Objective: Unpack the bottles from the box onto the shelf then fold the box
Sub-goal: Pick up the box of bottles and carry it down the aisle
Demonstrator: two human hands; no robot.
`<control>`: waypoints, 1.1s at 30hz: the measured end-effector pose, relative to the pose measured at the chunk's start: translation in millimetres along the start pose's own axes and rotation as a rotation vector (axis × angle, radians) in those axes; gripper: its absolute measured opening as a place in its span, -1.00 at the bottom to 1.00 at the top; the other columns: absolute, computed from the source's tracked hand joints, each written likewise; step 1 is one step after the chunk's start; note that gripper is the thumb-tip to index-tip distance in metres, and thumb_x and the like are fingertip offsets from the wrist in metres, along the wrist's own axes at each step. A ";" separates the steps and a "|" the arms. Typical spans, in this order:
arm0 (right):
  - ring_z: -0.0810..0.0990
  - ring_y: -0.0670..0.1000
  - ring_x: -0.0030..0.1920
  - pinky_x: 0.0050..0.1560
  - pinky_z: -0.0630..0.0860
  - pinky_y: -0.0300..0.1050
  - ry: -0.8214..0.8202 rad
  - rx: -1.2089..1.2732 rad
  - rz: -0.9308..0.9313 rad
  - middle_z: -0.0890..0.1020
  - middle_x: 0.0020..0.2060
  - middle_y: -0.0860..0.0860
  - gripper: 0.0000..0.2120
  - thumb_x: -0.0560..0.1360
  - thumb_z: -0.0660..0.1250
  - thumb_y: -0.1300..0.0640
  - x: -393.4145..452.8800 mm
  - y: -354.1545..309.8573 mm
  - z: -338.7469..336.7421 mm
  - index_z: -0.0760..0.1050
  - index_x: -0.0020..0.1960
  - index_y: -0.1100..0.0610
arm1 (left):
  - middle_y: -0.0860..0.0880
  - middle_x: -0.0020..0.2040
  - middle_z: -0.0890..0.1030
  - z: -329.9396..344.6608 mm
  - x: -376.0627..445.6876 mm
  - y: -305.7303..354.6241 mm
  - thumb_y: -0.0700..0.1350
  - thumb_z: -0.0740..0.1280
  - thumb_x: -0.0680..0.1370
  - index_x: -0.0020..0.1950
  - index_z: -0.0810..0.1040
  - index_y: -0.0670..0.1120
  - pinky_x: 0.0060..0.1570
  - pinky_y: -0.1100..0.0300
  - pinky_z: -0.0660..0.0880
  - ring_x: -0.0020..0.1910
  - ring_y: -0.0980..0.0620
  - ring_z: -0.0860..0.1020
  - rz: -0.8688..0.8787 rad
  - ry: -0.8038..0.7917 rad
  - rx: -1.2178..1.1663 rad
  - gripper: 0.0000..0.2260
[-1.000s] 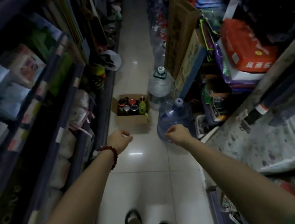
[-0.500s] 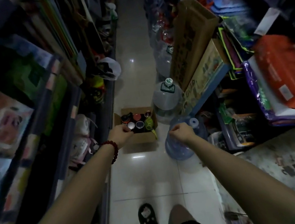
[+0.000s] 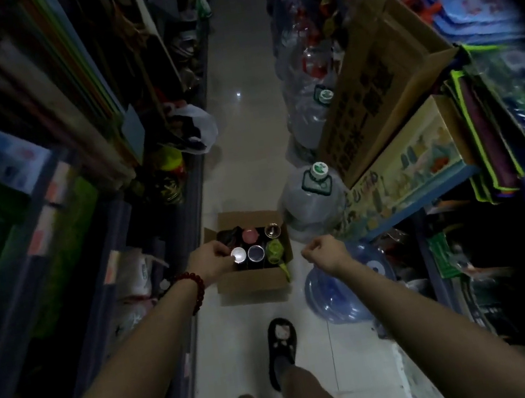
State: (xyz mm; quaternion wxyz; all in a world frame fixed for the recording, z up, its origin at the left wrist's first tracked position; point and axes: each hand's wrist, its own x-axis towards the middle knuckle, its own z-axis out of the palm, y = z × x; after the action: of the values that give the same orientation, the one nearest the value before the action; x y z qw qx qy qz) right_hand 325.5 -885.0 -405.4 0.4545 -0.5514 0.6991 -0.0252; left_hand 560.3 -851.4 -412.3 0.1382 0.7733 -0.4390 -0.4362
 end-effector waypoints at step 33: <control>0.51 0.08 -0.01 -0.05 0.49 -0.09 0.308 0.191 0.150 0.53 0.11 0.19 -0.59 0.54 0.31 0.03 409.1 177.7 237.8 0.38 0.32 0.19 | -0.21 0.34 0.39 160.5 413.3 -257.7 -0.02 0.49 0.41 0.39 0.37 -0.09 0.31 -0.05 0.36 0.32 -0.20 0.39 0.023 0.208 -0.061 -0.40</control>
State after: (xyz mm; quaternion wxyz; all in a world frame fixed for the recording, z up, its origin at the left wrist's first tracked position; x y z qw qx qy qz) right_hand 359.0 -1029.6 -888.6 0.3932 -0.4419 0.7938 -0.1416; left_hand 673.1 -1006.1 -888.0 0.2115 0.8047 -0.4175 -0.3652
